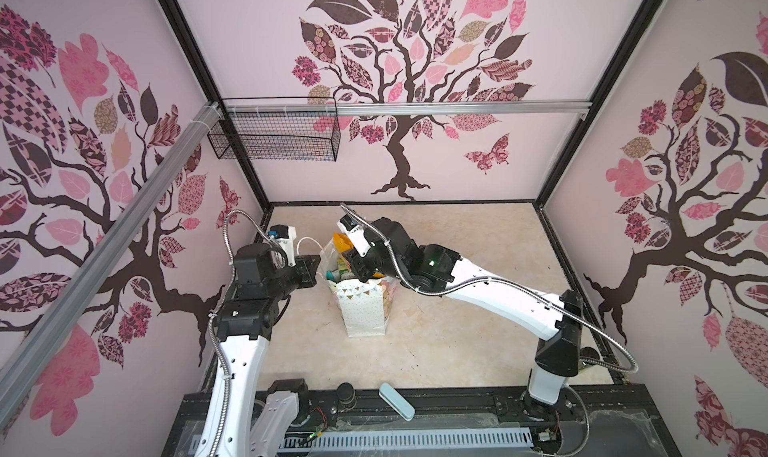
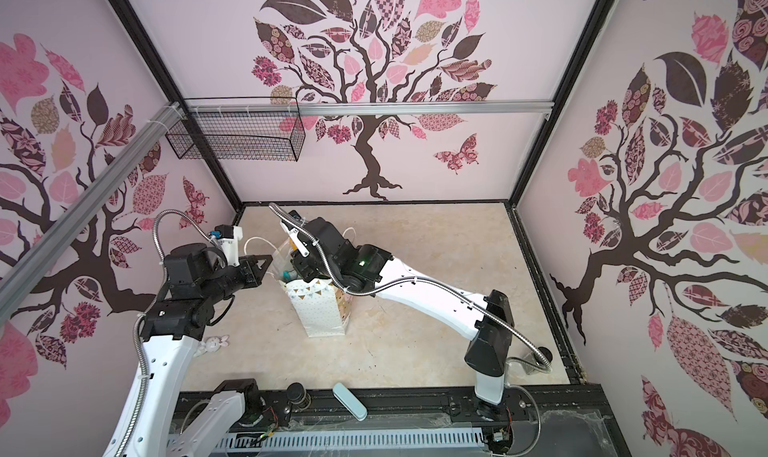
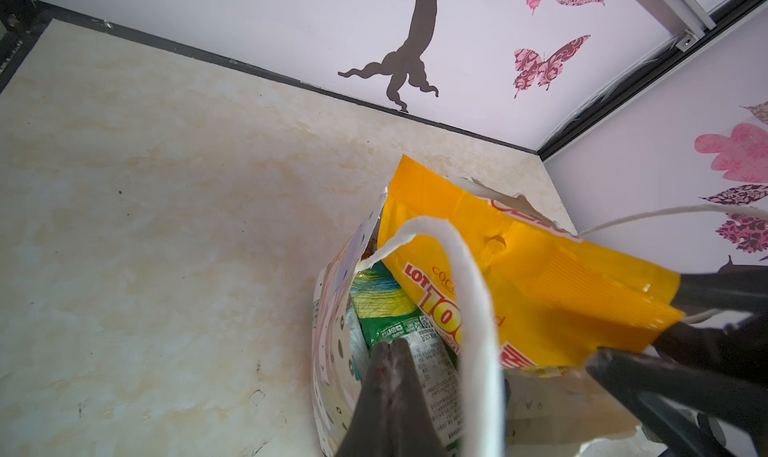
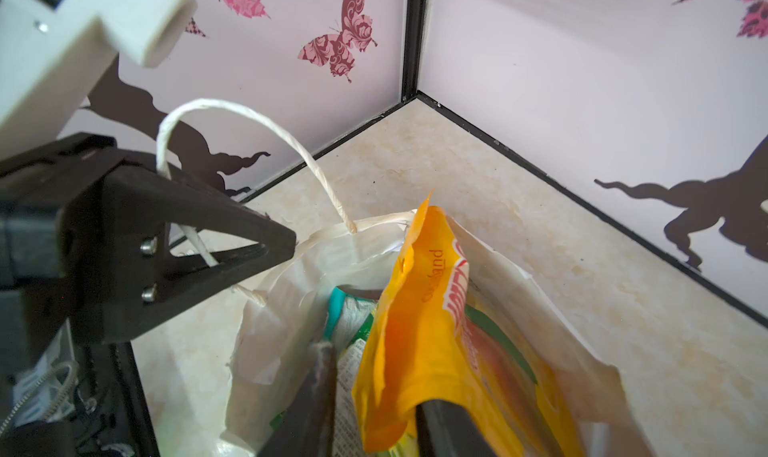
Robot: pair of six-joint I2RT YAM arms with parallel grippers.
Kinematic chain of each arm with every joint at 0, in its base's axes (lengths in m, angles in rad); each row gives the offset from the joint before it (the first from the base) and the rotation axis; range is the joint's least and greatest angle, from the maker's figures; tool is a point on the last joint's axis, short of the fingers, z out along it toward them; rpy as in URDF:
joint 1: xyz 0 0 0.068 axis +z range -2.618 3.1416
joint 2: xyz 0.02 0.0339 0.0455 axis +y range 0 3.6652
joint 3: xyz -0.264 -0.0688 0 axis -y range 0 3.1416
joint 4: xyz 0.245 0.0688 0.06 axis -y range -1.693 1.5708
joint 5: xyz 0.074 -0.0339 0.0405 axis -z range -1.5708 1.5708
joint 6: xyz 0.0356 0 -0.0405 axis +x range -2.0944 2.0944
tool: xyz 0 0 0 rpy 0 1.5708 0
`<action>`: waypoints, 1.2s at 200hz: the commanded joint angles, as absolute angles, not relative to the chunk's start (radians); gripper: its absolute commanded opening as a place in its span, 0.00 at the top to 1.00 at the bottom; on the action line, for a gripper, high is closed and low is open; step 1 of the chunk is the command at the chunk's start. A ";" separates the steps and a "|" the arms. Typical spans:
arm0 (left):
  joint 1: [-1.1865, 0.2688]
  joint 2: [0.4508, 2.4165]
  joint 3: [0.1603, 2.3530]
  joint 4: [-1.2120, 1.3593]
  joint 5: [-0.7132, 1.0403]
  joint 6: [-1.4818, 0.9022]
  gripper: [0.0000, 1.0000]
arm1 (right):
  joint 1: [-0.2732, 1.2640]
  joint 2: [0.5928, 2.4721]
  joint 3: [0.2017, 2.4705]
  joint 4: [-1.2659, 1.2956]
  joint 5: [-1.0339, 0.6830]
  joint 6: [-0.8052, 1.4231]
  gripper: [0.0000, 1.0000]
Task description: Place the snacks into the paper bag
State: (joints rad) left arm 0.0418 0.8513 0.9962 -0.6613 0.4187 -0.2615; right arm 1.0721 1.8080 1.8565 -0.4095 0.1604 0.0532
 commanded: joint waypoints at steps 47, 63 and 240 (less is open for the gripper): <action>0.048 0.908 1.435 -0.961 0.329 -0.226 0.61 | 1.095 1.539 1.925 -0.459 0.135 0.105 0.51; 0.048 0.939 1.554 -1.042 0.347 -0.217 0.59 | 1.095 1.439 1.831 -0.439 0.182 0.115 0.50; -0.524 1.280 1.712 -1.159 0.008 -0.186 0.63 | 0.967 1.333 1.328 -0.317 0.301 0.198 0.38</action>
